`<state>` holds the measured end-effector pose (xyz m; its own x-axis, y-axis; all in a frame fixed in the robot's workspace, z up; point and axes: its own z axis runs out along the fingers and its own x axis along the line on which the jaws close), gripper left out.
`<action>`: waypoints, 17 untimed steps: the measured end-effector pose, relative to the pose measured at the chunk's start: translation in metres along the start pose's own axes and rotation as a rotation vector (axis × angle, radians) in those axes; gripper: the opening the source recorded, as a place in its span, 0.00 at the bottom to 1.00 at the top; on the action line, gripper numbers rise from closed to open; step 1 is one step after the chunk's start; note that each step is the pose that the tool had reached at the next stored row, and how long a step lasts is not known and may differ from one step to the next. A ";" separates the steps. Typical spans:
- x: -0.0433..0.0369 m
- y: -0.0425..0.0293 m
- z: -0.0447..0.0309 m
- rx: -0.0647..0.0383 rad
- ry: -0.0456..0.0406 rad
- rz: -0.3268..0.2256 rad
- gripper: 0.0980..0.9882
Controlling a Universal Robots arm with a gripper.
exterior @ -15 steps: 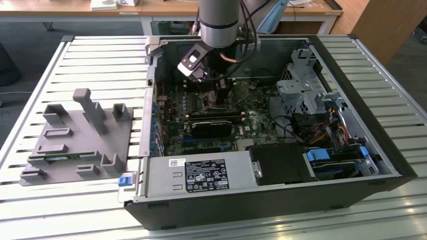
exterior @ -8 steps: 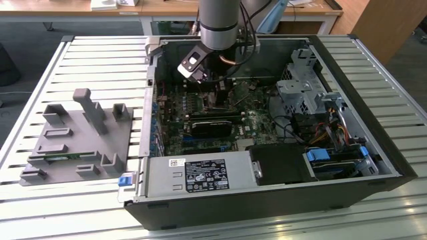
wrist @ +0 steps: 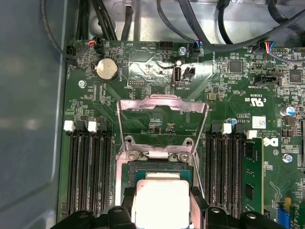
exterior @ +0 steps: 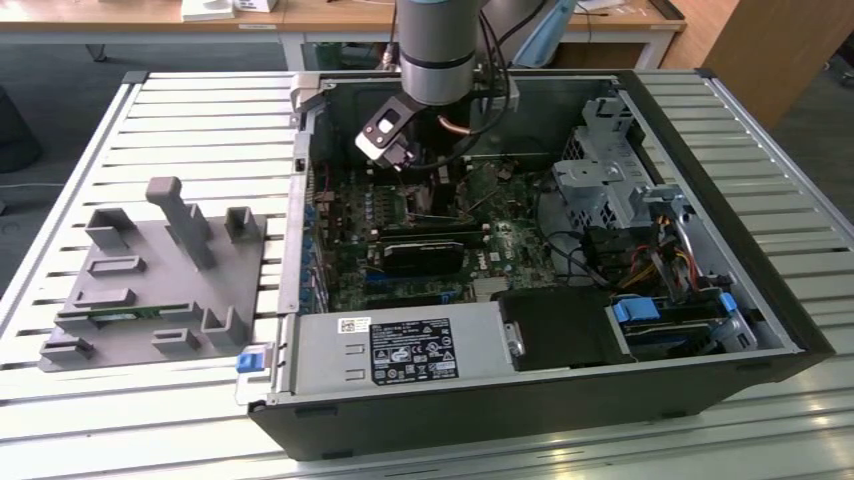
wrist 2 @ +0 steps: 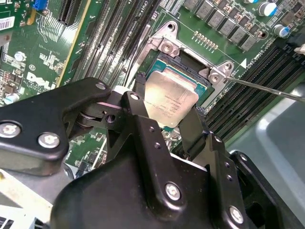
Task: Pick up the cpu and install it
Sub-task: 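Place the cpu into insertion slot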
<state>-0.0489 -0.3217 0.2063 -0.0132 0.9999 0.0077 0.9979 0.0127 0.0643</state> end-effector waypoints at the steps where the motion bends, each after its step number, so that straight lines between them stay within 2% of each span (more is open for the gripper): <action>1: 0.0000 0.0001 0.0006 0.000 -0.0002 0.003 0.49; 17: 0.0008 -0.0003 0.0105 0.000 -0.0007 0.010 0.49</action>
<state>-0.0485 -0.3208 0.1958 -0.0029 1.0000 0.0077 0.9979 0.0024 0.0642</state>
